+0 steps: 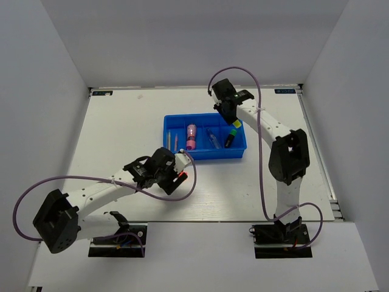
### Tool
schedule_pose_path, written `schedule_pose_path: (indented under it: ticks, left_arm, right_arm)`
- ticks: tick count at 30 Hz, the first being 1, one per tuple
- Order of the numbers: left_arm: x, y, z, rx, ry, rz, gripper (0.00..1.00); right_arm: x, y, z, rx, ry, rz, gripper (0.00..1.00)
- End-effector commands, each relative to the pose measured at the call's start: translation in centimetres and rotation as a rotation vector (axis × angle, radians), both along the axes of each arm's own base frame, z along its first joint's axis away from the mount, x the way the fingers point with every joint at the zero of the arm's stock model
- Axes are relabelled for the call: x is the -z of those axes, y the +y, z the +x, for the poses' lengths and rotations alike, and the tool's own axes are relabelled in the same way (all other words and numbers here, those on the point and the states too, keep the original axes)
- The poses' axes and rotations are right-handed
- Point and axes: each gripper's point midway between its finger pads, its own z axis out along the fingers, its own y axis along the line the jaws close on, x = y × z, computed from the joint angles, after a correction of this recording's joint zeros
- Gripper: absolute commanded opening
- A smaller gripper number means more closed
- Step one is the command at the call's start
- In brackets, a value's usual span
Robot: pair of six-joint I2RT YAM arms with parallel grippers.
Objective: Sort the stationery into containers
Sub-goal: Place the pen in the storage box.
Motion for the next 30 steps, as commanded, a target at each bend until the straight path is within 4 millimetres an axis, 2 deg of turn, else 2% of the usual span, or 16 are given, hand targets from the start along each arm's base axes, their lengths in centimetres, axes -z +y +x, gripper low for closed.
schedule_pose_path:
  ticks: [1,6,7,9,10,12,18,19,20,21,23,24,25,27,28,30]
  left_arm:
    - [-0.9,-1.4,1.1,0.174,-0.103,-0.020,0.83]
    - [-0.6,-1.0,1.9,0.256,-0.105,0.065,0.84]
    - [-0.2,-0.7,2.0,0.278,-0.098,0.089,0.84]
    - [0.0,-0.6,2.5,0.295,-0.106,0.115,0.85]
    - [0.2,-0.5,2.6,0.310,-0.108,0.139,0.85]
    - [0.5,-0.2,3.2,0.313,-0.112,0.165,0.85]
    - [1.1,-0.2,4.9,0.347,-0.157,0.216,0.88]
    - [1.1,-0.2,5.2,0.354,-0.165,0.225,0.88]
    - [1.1,-0.2,5.5,0.353,-0.171,0.229,0.88]
    - [1.0,-0.3,5.8,0.356,-0.180,0.232,0.88]
    - [0.6,-0.6,6.3,0.356,-0.199,0.221,0.87]
    - [0.5,-0.8,6.2,0.358,-0.197,0.211,0.87]
    - [0.1,-0.8,6.3,0.355,-0.210,0.187,0.87]
    - [-0.2,-1.1,6.2,0.358,-0.215,0.150,0.87]
    - [-0.3,-1.3,6.2,0.367,-0.225,0.136,0.87]
    - [0.1,-1.0,6.4,0.373,-0.226,0.150,0.87]
  right_arm:
    - [-0.3,-0.2,-1.5,0.121,0.057,0.071,0.00]
    - [0.8,-0.1,-2.2,0.138,0.096,0.101,0.00]
    - [1.1,-0.2,-2.1,0.151,0.103,0.095,0.05]
    - [1.7,-0.2,-2.6,0.145,0.138,0.091,0.24]
    - [1.9,-0.2,-2.6,0.145,0.146,0.094,0.44]
    - [2.0,0.2,-2.7,0.135,0.154,0.108,0.61]
    - [0.7,0.4,-3.2,0.120,0.154,0.152,0.63]
    - [0.2,0.8,-3.6,0.107,0.161,0.184,0.60]
    - [0.4,0.7,-4.1,0.104,0.176,0.190,0.51]
    - [-1.0,0.8,-4.6,0.093,0.154,0.225,0.46]
    - [-0.8,1.6,-5.8,0.041,0.192,0.282,0.36]
    - [-1.9,1.8,-6.7,-0.004,0.180,0.328,0.36]
    - [-1.3,2.3,-7.7,-0.056,0.204,0.349,0.37]
    - [-2.6,2.9,-9.4,-0.167,0.199,0.414,0.51]
    - [-1.6,2.4,-10.2,-0.172,0.221,0.412,0.55]
    - [-1.6,2.7,-11.0,-0.206,0.206,0.458,0.59]
